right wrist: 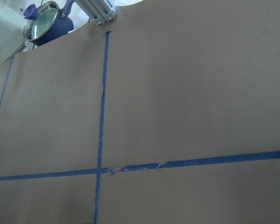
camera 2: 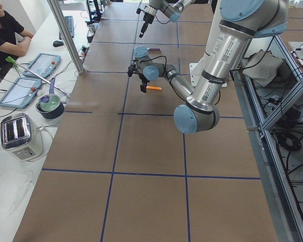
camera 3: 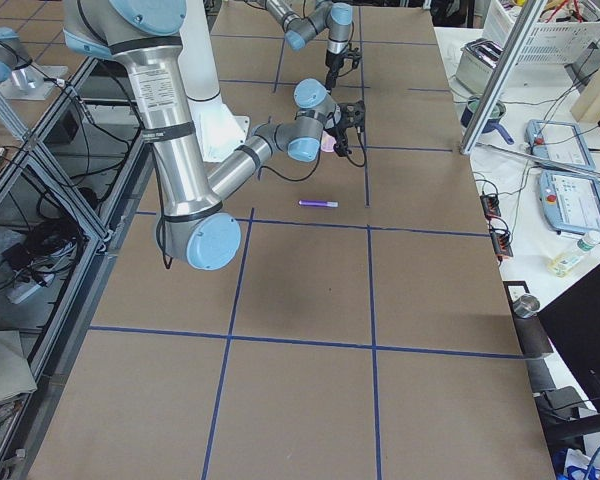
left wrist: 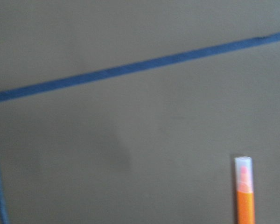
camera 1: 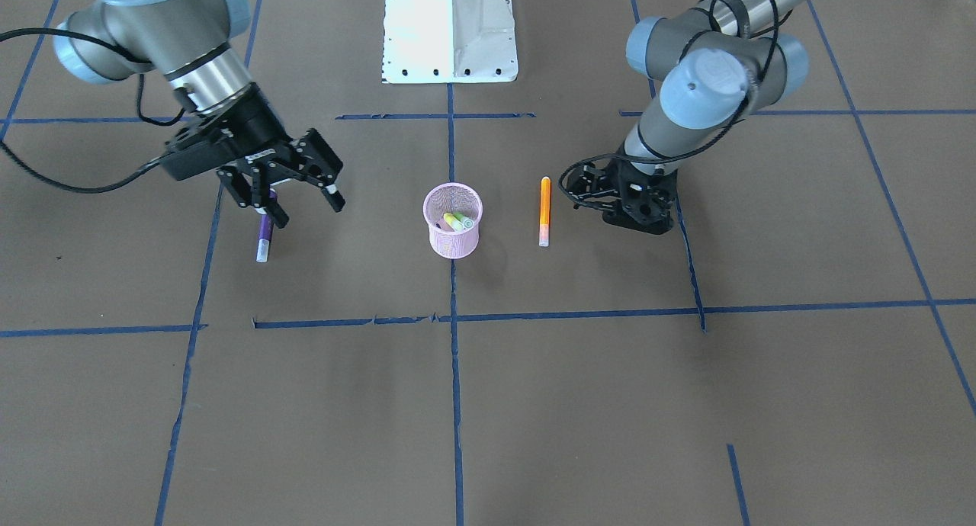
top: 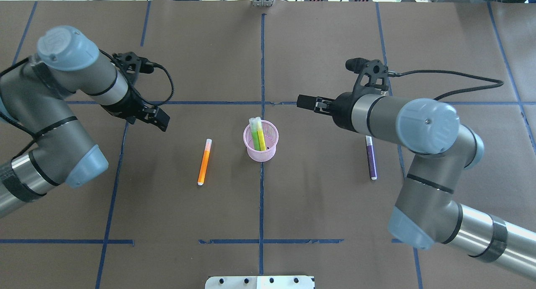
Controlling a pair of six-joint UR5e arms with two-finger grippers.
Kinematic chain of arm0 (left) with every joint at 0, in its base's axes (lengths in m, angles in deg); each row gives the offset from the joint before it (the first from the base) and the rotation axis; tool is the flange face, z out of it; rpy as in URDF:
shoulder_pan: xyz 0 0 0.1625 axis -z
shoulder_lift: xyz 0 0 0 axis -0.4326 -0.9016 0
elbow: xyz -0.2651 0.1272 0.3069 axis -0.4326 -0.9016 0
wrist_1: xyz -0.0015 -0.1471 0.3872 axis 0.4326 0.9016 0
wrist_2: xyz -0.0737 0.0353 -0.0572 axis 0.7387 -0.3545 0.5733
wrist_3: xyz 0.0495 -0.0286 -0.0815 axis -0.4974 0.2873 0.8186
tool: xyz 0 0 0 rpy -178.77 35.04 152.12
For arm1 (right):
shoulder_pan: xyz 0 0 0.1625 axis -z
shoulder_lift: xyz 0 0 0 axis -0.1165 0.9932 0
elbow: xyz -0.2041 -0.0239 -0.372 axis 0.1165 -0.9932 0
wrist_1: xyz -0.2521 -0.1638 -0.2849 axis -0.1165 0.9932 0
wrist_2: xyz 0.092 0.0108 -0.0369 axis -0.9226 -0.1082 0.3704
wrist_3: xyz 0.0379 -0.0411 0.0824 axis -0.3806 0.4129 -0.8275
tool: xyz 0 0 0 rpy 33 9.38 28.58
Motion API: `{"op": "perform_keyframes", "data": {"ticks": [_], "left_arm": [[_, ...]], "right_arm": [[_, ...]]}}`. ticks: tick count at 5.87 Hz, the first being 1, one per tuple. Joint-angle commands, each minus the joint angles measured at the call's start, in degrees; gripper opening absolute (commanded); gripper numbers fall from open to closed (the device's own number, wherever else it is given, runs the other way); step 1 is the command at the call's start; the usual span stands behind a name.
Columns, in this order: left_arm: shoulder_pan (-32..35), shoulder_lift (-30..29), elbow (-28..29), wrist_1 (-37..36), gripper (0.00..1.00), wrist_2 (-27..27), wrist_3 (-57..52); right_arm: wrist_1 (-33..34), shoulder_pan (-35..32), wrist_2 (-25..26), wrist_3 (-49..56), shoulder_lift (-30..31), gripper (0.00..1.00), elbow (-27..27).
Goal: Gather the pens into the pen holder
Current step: 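Grasp the orange marker with the left gripper while the right gripper withdraws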
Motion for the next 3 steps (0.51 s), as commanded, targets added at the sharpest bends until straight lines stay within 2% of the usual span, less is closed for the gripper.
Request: {"op": "perform_keyframes", "data": {"ticks": [1, 2, 3], "left_arm": [[-2.1, -6.5, 5.5, -5.5, 0.86, -0.1, 1.5], [-2.1, -7.7, 7.9, -5.7, 0.8, -0.1, 1.1], [-2.1, -7.8, 8.7, -5.7, 0.73, -0.3, -2.9]], "right_arm": [[-0.1, -8.3, -10.8, 2.1, 5.0, 1.0, 0.7], [-0.1, -10.1, -13.4, 3.9, 6.4, 1.0, 0.9], [-0.1, -10.7, -13.5, 4.7, 7.4, 1.0, 1.1]]}}
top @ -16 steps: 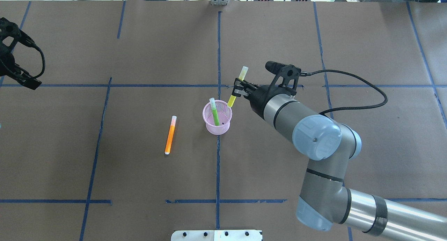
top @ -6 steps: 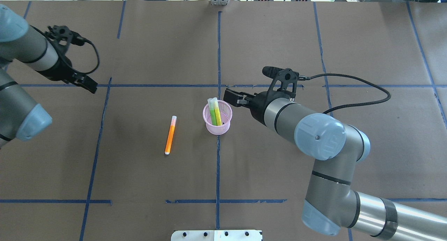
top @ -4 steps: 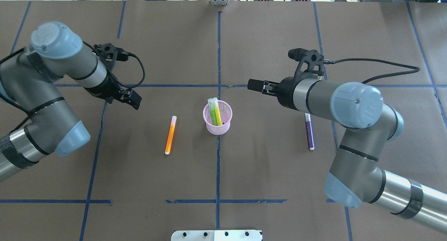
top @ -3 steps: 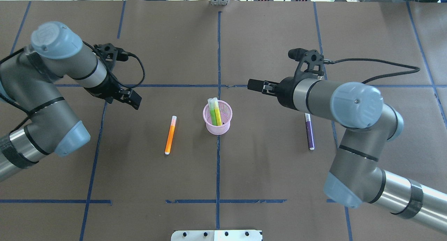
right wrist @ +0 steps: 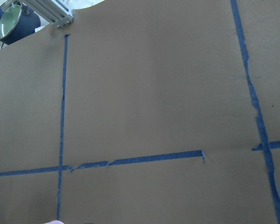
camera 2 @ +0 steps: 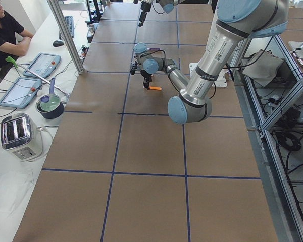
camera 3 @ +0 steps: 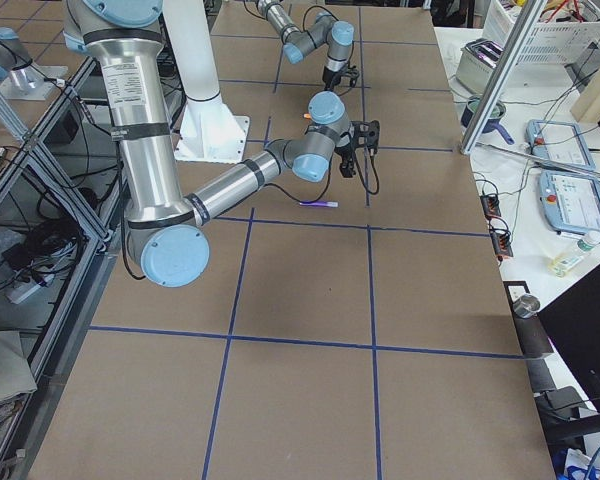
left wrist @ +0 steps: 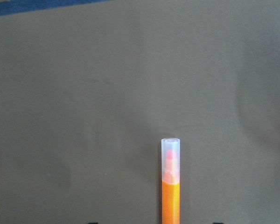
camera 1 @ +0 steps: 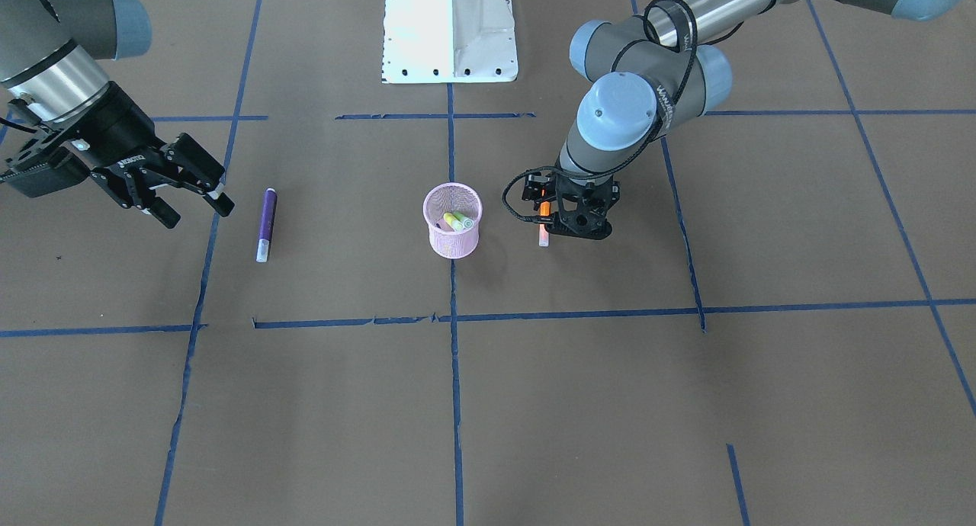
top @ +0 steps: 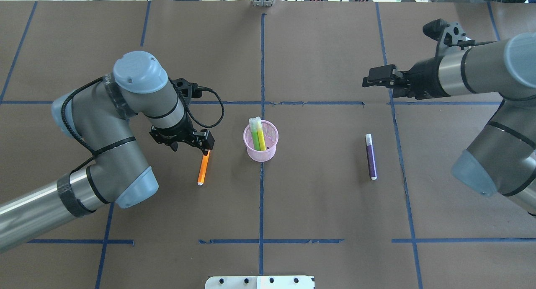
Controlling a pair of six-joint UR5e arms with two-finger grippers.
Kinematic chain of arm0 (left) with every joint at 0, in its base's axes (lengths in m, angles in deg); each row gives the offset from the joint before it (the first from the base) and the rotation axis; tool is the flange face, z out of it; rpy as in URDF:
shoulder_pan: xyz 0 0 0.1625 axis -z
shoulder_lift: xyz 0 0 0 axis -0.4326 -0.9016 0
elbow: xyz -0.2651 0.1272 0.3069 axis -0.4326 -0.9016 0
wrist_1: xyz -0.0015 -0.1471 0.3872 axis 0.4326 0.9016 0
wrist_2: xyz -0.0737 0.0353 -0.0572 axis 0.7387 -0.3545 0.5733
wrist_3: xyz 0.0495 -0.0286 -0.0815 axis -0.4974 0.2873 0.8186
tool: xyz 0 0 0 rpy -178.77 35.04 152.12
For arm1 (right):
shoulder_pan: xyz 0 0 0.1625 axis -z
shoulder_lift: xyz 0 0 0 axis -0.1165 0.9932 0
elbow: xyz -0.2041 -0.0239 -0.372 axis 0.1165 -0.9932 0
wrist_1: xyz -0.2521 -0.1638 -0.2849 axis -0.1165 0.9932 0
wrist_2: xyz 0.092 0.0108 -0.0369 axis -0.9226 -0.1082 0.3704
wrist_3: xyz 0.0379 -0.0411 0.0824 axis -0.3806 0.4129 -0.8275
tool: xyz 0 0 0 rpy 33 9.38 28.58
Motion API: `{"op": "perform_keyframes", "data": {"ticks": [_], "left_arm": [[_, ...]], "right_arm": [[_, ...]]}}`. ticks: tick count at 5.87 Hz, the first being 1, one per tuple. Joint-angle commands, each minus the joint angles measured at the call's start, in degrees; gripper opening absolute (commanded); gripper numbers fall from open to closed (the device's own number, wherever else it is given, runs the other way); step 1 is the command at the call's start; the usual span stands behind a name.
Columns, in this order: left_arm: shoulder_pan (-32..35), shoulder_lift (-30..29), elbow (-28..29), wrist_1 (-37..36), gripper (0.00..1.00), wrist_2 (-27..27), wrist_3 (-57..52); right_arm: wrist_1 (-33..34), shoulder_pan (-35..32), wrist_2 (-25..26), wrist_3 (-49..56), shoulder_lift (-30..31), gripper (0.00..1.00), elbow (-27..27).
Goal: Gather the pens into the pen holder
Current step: 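Grasp the orange marker with the left gripper while the right gripper withdraws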
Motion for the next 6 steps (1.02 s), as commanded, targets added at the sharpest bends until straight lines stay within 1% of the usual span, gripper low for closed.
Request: {"op": "perform_keyframes", "data": {"ticks": [1, 2, 4, 5, 6], "left_arm": [[-0.1, -1.0, 3.4, 0.0, 0.7, -0.1, -4.9], [0.0, -2.2, 4.2, 0.1, 0.69, 0.0, -4.3], [-1.2, -2.3, 4.3, 0.6, 0.67, 0.1, -1.6], [-2.0, -2.7, 5.6, 0.7, 0.61, -0.1, -1.3], [-2.0, -3.6, 6.3, 0.7, 0.58, -0.1, -1.5]], "right_arm": [[0.0, -1.1, -1.0, 1.1, 1.3, 1.0, 0.2], [0.0, -1.1, -1.0, 1.0, 1.2, 1.0, 0.3], [0.0, -1.1, -0.9, 1.0, 1.7, 1.0, 0.3], [0.1, -1.0, -0.9, 1.0, 1.7, 1.0, 0.3], [0.0, -1.0, -0.9, 1.0, 1.7, 1.0, 0.3]]}}
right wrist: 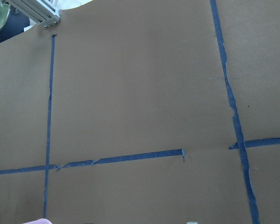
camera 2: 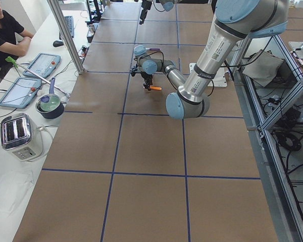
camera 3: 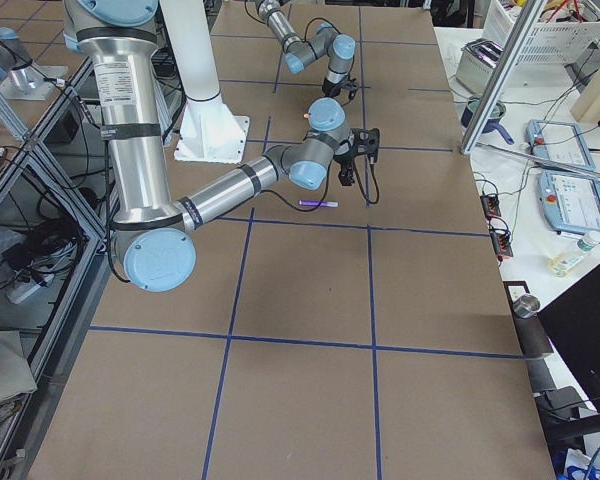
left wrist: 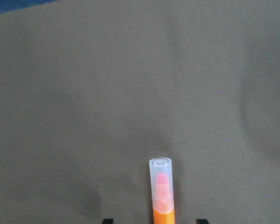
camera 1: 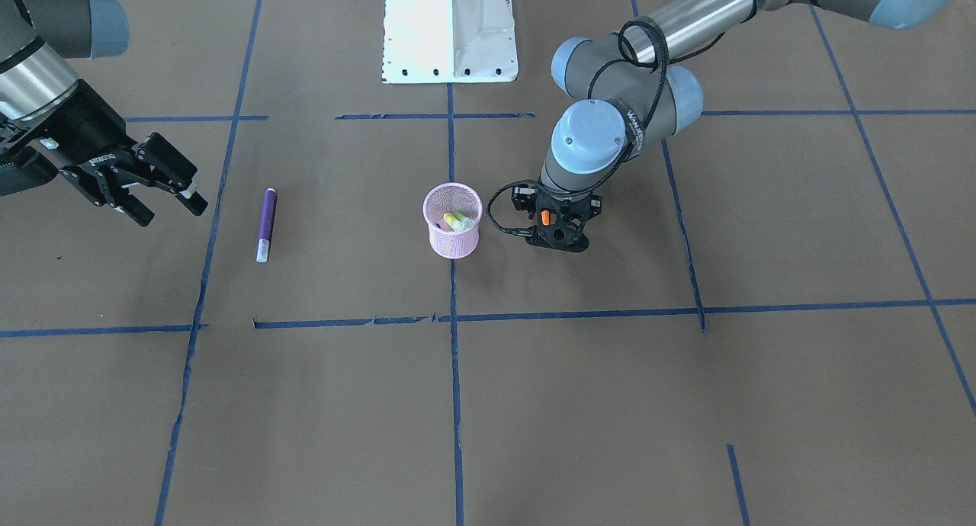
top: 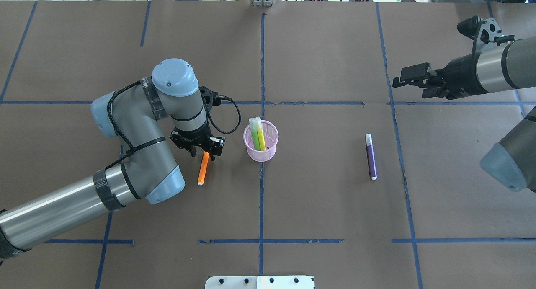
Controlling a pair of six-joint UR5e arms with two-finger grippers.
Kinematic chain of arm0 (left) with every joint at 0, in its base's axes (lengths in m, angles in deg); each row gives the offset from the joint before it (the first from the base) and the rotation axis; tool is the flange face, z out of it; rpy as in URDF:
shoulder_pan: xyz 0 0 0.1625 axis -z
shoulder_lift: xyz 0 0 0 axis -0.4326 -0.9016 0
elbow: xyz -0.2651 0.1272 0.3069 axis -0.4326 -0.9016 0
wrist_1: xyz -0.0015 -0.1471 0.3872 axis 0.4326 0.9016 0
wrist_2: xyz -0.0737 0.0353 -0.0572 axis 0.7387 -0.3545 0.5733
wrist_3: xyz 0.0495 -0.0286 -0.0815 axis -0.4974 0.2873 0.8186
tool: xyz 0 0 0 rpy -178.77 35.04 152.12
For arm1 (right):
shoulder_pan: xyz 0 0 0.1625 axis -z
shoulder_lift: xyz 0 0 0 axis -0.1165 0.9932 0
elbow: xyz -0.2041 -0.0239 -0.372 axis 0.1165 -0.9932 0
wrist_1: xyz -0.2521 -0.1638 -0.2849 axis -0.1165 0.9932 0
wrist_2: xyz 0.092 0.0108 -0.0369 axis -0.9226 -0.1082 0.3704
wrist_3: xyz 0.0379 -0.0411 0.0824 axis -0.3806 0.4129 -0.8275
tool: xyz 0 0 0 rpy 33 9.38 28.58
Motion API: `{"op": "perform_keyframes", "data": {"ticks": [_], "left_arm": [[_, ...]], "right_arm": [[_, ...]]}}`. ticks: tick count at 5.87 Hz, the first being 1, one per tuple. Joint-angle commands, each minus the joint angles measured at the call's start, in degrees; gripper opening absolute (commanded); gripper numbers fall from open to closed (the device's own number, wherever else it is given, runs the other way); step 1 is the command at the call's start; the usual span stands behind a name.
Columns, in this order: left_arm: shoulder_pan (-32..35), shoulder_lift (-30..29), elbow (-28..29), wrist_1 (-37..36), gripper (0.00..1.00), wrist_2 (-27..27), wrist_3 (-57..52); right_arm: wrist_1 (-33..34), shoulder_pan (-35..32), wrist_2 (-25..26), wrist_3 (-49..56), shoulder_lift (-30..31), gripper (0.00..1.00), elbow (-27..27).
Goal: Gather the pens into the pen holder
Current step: 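Grasp the orange marker with the left gripper while the right gripper withdraws, then lift the orange marker and carry it over the cup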
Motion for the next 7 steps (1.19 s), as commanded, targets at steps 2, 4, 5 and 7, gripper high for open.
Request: {"op": "perform_keyframes", "data": {"ticks": [2, 4, 5, 7], "left_arm": [[-0.3, -0.5, 1.0, 0.0, 0.3, -0.1, -0.3], [-0.2, -0.6, 0.9, 0.0, 0.0, -0.7, -0.4], [0.6, -0.7, -2.2, 0.8, 0.0, -1.3, -0.2], [1.7, -0.7, -14.2, 1.3, 0.0, -13.9, 3.8]], "right_arm": [[0.0, 0.0, 0.0, 0.0, 0.0, 1.0, 0.0], [0.0, 0.0, 0.0, 0.0, -0.1, 1.0, -0.1], [-0.1, -0.4, -0.1, 0.0, -0.1, 1.0, -0.1], [-0.4, -1.1, -0.2, 0.0, 1.0, 1.0, 1.0]]}}
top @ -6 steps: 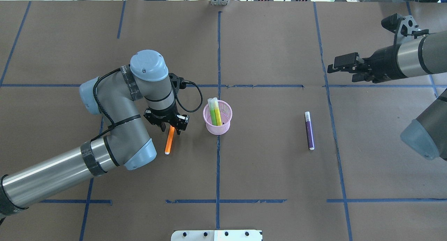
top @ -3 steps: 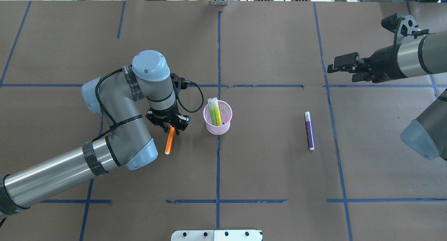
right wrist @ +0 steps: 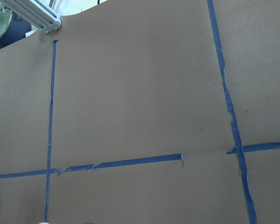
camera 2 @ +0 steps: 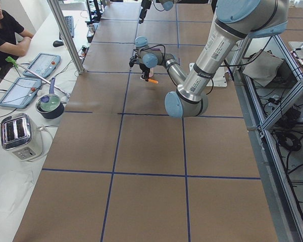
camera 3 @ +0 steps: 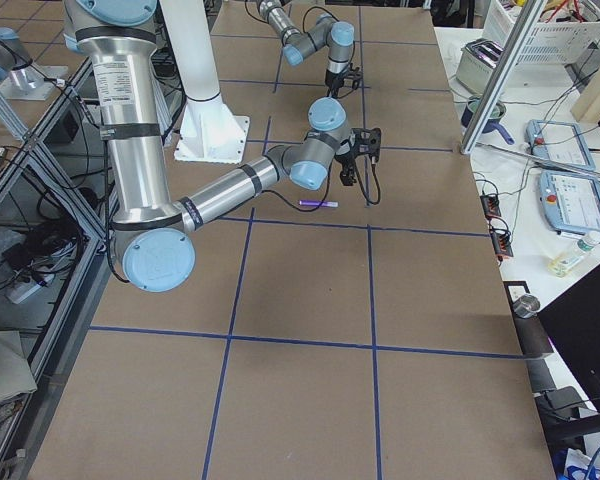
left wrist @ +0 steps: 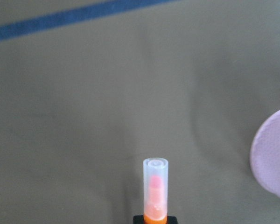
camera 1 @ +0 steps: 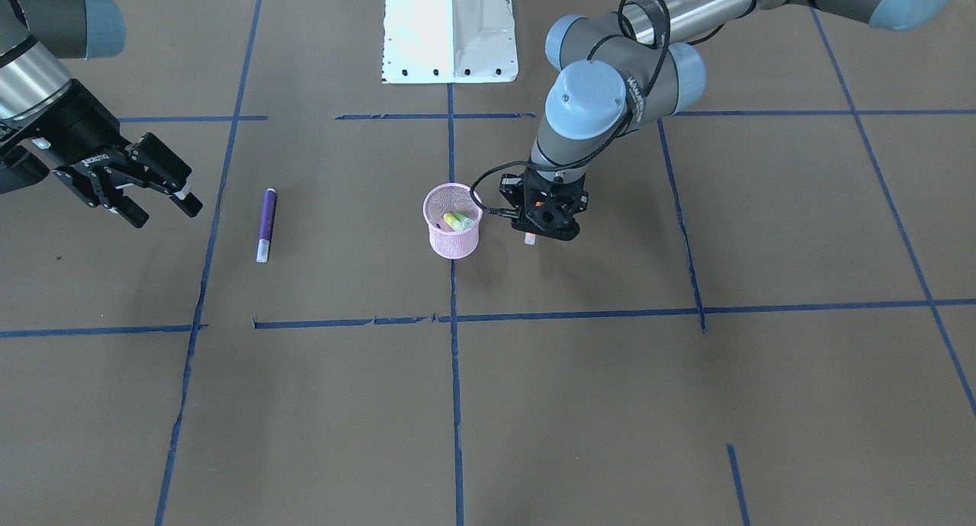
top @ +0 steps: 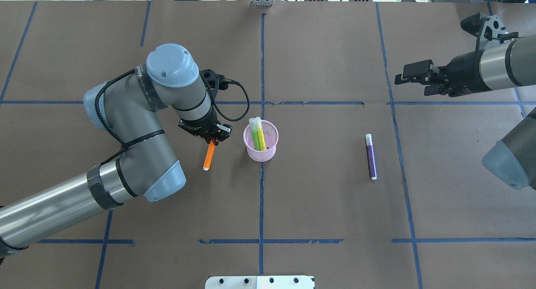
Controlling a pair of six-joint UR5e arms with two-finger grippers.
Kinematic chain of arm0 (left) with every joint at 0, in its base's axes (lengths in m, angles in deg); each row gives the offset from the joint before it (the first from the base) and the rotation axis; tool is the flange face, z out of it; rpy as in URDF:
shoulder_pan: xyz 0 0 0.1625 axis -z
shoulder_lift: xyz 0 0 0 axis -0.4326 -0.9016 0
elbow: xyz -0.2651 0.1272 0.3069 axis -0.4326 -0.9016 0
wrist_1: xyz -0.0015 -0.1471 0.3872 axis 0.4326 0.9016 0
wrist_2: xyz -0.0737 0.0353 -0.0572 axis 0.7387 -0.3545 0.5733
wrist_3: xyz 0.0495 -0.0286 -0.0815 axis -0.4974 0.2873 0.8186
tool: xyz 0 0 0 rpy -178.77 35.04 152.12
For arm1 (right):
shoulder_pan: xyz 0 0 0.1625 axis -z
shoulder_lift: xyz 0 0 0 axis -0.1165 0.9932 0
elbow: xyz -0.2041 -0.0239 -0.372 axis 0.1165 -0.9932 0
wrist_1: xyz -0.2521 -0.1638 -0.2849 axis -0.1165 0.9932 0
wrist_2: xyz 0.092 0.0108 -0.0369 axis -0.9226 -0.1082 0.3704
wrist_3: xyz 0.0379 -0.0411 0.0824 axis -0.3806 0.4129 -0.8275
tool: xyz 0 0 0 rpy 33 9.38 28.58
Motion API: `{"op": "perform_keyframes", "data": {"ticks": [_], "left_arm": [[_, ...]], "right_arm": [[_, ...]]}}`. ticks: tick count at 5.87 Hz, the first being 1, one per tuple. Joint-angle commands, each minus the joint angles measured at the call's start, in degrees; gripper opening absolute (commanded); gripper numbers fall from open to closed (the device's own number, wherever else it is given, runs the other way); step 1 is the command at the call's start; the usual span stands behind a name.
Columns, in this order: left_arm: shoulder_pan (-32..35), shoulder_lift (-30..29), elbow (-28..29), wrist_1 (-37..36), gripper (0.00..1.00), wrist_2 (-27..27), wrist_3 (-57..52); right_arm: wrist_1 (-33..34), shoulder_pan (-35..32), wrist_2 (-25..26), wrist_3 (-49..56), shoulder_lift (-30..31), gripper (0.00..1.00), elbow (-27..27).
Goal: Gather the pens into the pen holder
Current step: 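Lift the orange marker and carry it over the cup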
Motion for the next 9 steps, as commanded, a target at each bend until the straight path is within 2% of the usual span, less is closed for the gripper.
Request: {"op": "perform_keyframes", "data": {"ticks": [1, 2, 3, 4, 6, 8, 9], "left_arm": [[-0.7, 0.3, -9.5, 3.0, 0.0, -14.5, 5.4], [-7.6, 1.3, -11.1, 7.2, 0.0, -29.0, 10.2], [-11.6, 1.4, -11.6, 7.7, 0.0, -36.9, 10.2], [-12.3, 1.1, -13.5, 8.4, 0.0, -41.1, 11.1], [-18.4, 1.1, -12.0, 8.7, 0.0, -53.6, 14.5], [-18.4, 0.4, -10.0, 9.2, 0.01, -54.6, 15.0], [-18.4, -1.2, -6.2, 12.1, 0.02, -55.4, 15.4]], "right_arm": [[-0.2, -0.4, 0.1, 0.0, 0.8, 1.0, 0.9], [-0.2, -0.5, 0.1, 0.0, 0.8, 1.0, 0.9], [-0.2, -0.5, 0.3, 0.1, 0.8, 1.0, 0.6], [-0.2, -0.5, 0.4, 0.0, 0.9, 1.0, 0.8], [-0.2, -0.5, 0.8, 0.0, 1.0, 1.0, 0.7], [-0.2, -0.5, 1.1, 0.0, 1.6, 1.0, 1.2], [-0.2, -0.5, 1.1, 0.0, 1.7, 1.0, 1.2]]}}
